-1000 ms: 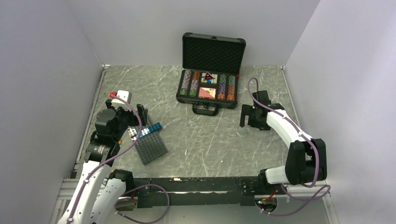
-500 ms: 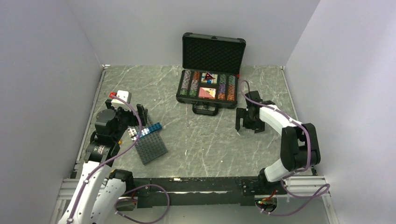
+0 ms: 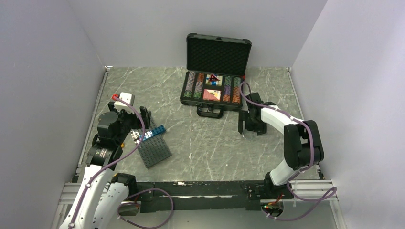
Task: Pack up texas hold em set
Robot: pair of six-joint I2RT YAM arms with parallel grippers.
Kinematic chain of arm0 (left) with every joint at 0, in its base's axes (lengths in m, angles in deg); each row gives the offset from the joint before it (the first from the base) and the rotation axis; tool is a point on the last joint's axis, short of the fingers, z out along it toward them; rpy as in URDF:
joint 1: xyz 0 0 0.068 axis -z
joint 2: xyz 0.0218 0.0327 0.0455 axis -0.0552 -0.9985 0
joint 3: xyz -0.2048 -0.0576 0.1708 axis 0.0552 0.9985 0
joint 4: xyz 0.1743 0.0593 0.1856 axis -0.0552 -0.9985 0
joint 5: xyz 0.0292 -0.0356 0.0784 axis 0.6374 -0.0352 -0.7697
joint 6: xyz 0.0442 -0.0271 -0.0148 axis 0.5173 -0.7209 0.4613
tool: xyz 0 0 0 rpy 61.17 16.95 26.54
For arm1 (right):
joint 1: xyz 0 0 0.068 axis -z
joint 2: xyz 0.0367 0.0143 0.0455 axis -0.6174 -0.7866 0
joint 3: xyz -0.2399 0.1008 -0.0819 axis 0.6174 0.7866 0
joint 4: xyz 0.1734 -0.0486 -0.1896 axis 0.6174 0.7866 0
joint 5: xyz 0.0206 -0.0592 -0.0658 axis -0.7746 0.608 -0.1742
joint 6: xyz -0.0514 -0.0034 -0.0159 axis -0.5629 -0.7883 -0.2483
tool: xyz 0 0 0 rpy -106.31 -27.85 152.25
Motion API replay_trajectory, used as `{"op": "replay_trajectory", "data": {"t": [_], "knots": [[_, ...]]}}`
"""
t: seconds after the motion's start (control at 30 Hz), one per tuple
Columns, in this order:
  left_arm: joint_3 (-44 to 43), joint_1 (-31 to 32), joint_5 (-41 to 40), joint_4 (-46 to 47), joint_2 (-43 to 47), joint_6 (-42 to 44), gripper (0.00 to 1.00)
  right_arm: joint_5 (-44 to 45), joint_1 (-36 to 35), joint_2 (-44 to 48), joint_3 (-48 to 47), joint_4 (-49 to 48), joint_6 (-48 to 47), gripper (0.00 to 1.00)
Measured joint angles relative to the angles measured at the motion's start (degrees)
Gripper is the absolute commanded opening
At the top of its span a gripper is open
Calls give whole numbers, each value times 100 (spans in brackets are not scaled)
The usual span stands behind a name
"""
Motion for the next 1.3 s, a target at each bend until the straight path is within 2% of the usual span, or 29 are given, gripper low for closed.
{"op": "replay_trajectory", "data": {"t": [0.2, 0.47, 0.57, 0.7, 0.83, 1.03, 1.2, 1.3], "knots": [[0, 0, 15, 0, 0, 0, 99, 251, -90, -81, 39, 0, 83, 82], [4, 0, -11, 0, 26, 0, 99, 356, -160, -66, 219, -66, 192, 47], [4, 0, -11, 0, 20, 0, 99, 330, -168, 13, 256, -37, 192, 38], [4, 0, -9, -2, -26, -13, 99, 302, -175, 249, 256, 11, 192, 32], [4, 0, -24, -9, -140, -42, 99, 208, -221, 778, 68, 210, 190, 30], [4, 0, -31, -101, -271, -133, 99, 210, -496, 1078, -870, 442, 195, 29], [4, 0, -20, -133, -271, -168, 99, 199, -850, 946, -1646, 529, 212, 29], [4, 0, -4, -136, -275, -181, 99, 251, -1003, 476, -2317, 573, 212, 35]]}}
